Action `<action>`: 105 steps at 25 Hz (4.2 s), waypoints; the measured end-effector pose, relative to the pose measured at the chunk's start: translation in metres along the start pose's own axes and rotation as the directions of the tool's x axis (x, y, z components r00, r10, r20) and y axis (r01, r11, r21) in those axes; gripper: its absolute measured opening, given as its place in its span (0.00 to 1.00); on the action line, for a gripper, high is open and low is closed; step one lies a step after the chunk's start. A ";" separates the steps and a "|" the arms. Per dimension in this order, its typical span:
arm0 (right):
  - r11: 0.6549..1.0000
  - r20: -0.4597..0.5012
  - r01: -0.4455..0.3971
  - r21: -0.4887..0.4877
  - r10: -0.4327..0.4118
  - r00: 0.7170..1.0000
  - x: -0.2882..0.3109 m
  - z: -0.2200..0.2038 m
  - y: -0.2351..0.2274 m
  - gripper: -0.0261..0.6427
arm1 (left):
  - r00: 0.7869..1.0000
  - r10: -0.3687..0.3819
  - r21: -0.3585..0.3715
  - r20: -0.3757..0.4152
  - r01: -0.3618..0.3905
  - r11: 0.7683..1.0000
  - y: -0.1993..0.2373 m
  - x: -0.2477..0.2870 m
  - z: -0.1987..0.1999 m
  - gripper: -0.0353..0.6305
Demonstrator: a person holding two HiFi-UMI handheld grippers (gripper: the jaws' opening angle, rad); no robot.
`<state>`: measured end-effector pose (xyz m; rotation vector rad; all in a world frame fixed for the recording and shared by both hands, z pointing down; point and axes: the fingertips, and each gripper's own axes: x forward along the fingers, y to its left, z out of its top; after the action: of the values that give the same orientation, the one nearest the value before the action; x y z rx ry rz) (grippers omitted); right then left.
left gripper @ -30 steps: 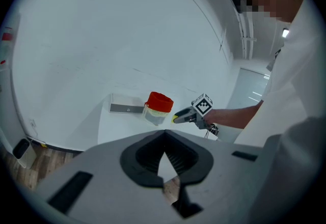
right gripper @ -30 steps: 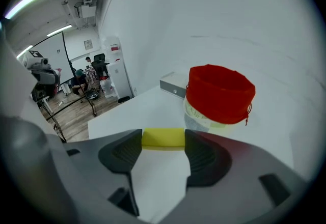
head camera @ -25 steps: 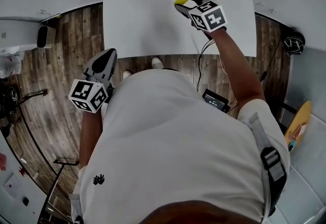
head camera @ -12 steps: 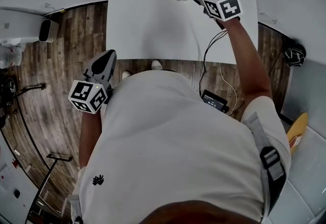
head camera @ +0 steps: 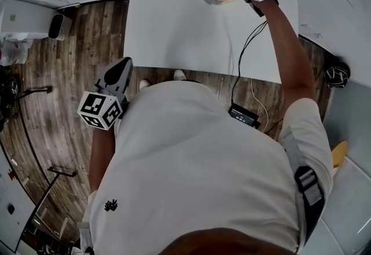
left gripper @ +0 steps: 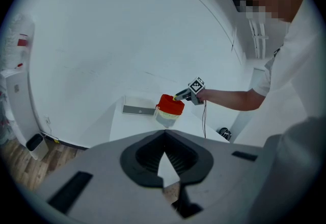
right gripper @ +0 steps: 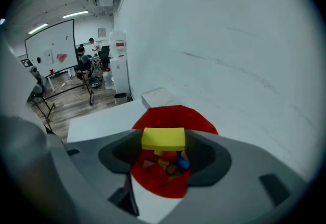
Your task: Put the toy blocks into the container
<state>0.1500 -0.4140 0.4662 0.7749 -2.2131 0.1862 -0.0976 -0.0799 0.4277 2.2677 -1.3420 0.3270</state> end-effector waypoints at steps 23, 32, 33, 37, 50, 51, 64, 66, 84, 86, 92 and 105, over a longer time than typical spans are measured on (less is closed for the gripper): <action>0.996 -0.335 -0.032 -0.086 0.001 0.942 0.105 -0.025 -0.039 0.44 | 0.989 0.145 -0.062 0.008 -0.144 0.988 0.002 -0.020 -0.017 0.06; 0.998 -0.350 0.002 -0.070 -0.026 0.936 0.106 -0.025 -0.043 0.44 | 0.989 0.144 -0.062 0.015 -0.143 0.988 0.004 -0.026 -0.015 0.06; 0.998 -0.346 0.004 -0.068 -0.027 0.938 0.104 -0.024 -0.042 0.44 | 0.990 0.140 -0.060 0.014 -0.138 0.989 0.004 -0.027 -0.015 0.06; 0.998 -0.313 0.021 -0.059 -0.039 0.949 0.094 -0.021 -0.041 0.44 | 0.993 0.115 -0.057 0.009 -0.115 0.992 0.004 -0.025 -0.016 0.06; 0.996 -0.173 0.093 -0.006 -0.092 0.981 0.037 -0.014 -0.023 0.44 | 1.000 0.018 -0.024 0.004 -0.018 1.000 0.008 -0.024 -0.014 0.06; 0.995 -0.158 0.099 0.001 -0.098 0.983 0.030 -0.014 -0.017 0.43 | 1.000 0.006 -0.018 0.003 -0.006 1.000 0.009 -0.025 -0.014 0.06; 0.980 0.031 0.109 0.167 -0.116 0.993 -0.057 -0.045 0.119 0.05 | 0.981 -0.195 0.030 0.014 0.195 0.980 0.017 -0.048 -0.016 0.06; 0.982 0.032 0.062 0.179 -0.069 0.997 -0.062 -0.059 0.161 0.05 | 0.977 -0.214 0.057 -0.006 0.214 0.975 0.018 -0.052 -0.017 0.06; 0.901 0.213 -0.034 0.433 -0.066 0.975 -0.103 -0.101 0.437 0.05 | 0.883 -0.461 0.055 -0.088 0.466 0.883 0.012 -0.089 -0.049 0.06; 0.895 0.213 -0.030 0.444 -0.072 0.974 -0.107 -0.102 0.448 0.05 | 0.873 -0.479 0.059 -0.087 0.485 0.873 0.007 -0.088 -0.049 0.06; 0.902 0.240 -0.016 0.431 -0.098 0.966 -0.118 -0.089 0.455 0.05 | 0.859 -0.505 0.086 -0.083 0.511 0.855 -0.001 -0.087 -0.046 0.06; 0.935 0.289 -0.056 0.351 -0.051 0.956 -0.108 -0.054 0.458 0.05 | 0.911 -0.409 0.068 -0.058 0.413 0.908 0.035 -0.106 -0.055 0.06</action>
<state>-0.0275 0.0249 0.4757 1.0538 -2.4978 0.5148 -0.1780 0.0150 0.4385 2.5199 -0.8079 0.2821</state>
